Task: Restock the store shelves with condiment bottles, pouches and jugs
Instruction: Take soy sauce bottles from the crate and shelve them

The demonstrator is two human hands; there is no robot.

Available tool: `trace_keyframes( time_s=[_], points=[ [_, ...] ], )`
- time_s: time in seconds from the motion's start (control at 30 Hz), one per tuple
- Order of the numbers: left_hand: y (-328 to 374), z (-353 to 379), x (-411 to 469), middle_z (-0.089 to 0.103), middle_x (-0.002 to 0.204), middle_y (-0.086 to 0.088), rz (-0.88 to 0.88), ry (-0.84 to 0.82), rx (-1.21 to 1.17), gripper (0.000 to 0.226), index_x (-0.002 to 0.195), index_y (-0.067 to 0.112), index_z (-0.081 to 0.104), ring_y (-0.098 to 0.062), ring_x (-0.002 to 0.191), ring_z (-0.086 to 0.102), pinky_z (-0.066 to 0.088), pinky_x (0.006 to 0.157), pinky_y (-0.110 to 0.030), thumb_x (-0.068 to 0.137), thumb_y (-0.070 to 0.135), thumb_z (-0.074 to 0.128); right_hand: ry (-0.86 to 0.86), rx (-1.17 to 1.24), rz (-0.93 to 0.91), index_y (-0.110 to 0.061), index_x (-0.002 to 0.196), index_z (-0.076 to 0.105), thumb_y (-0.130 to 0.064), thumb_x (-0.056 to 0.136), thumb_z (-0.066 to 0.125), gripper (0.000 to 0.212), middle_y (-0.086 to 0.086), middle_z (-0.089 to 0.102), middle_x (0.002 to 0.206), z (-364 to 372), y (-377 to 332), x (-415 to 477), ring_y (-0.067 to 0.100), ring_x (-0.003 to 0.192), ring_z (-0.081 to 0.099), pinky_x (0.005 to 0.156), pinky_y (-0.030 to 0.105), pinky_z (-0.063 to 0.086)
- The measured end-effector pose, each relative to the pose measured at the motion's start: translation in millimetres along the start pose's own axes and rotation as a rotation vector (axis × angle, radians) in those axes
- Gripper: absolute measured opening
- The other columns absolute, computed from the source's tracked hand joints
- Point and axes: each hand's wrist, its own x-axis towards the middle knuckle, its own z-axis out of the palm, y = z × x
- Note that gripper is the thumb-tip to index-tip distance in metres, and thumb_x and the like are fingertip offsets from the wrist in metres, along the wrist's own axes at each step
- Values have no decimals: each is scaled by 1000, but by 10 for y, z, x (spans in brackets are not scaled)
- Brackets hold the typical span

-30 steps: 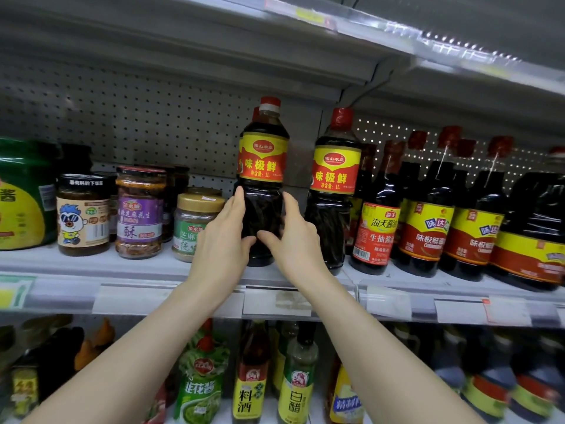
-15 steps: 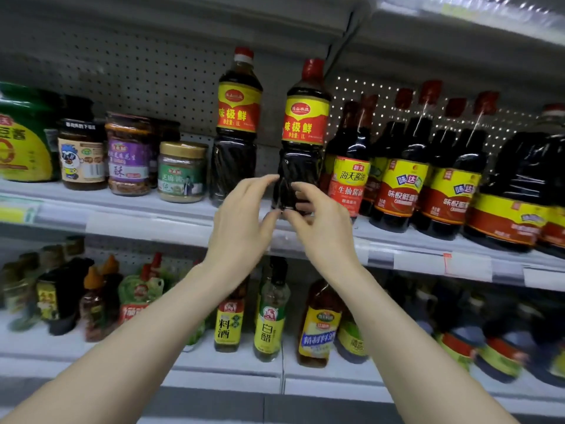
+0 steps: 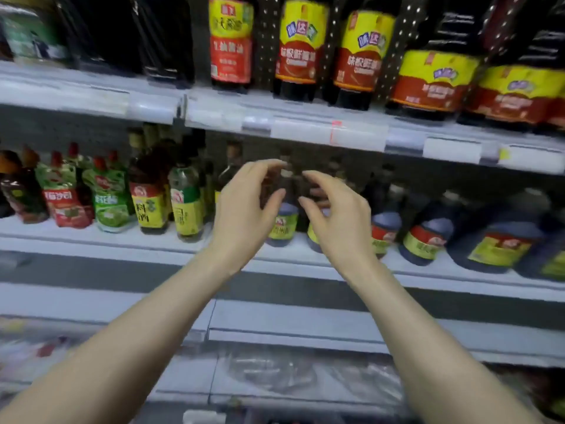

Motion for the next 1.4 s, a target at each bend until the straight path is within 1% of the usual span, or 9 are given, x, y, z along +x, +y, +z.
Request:
trace_keyframes(
  time_s=[0.1,0.23,0.67,0.83,1.0,1.03,1.13,1.23,1.4],
  points=[
    [246,400,-332,63,116,2,-27,-61,4,37,125,15,61,-13,104,61,49,90,-24,88,10,67,-35,-6,43,-11,128,67,-7,91,69,37,2,71,121,-237,401,-361,18,104,68,90,40,55],
    [445,865,-859,64,113,2,-126,-197,-60,37,124,14,61,-15,101,62,54,86,-40,88,8,66,-120,12,179,-15,131,65,-8,92,67,39,0,71,120,-437,863,-895,19,103,68,87,42,56],
    [360,1646,-2252,63,115,10,-334,-553,-123,38,125,21,61,-1,99,60,52,88,-29,90,9,68,-202,8,561,-18,130,66,-6,93,68,39,-3,69,122,-508,1674,-2374,15,103,68,91,31,54],
    [97,1783,-2889,64,114,7,-466,-664,-120,41,126,21,61,-3,100,60,53,87,-28,88,6,68,-293,20,699,-17,131,65,-10,95,67,37,1,70,123,-197,1885,-2993,19,108,68,93,41,55],
    [-226,1975,-3656,65,112,5,-633,-745,-91,39,123,20,63,-12,100,65,54,85,-36,87,7,69,-364,5,776,-11,129,67,-3,89,72,41,5,73,119,207,2179,-3644,19,104,69,90,9,44],
    [-296,2028,-3828,65,112,5,-660,-769,-76,40,124,21,63,-13,101,66,55,85,-38,87,8,69,-374,10,790,-10,128,67,-1,88,72,41,5,73,119,291,2266,-3785,19,104,69,90,8,44],
    [-493,2192,-4322,67,115,4,-715,-828,-68,44,127,21,62,-11,99,67,56,84,-36,86,5,70,-409,34,852,-10,128,67,2,88,71,42,5,72,120,517,2536,-4213,21,102,70,90,27,54],
    [-701,2354,-4805,67,117,3,-748,-870,-63,48,127,19,63,-11,99,66,57,83,-37,83,2,72,-425,-12,857,-11,127,68,4,86,72,44,5,72,120,720,2806,-4661,20,100,70,85,21,52],
    [-1039,2619,-5521,65,119,-1,-853,-955,-75,48,129,17,61,-16,102,64,57,86,-41,85,1,71,-522,14,942,-11,134,63,1,88,72,49,6,69,126,1060,3183,-5310,24,109,68,88,40,57]
  ],
)
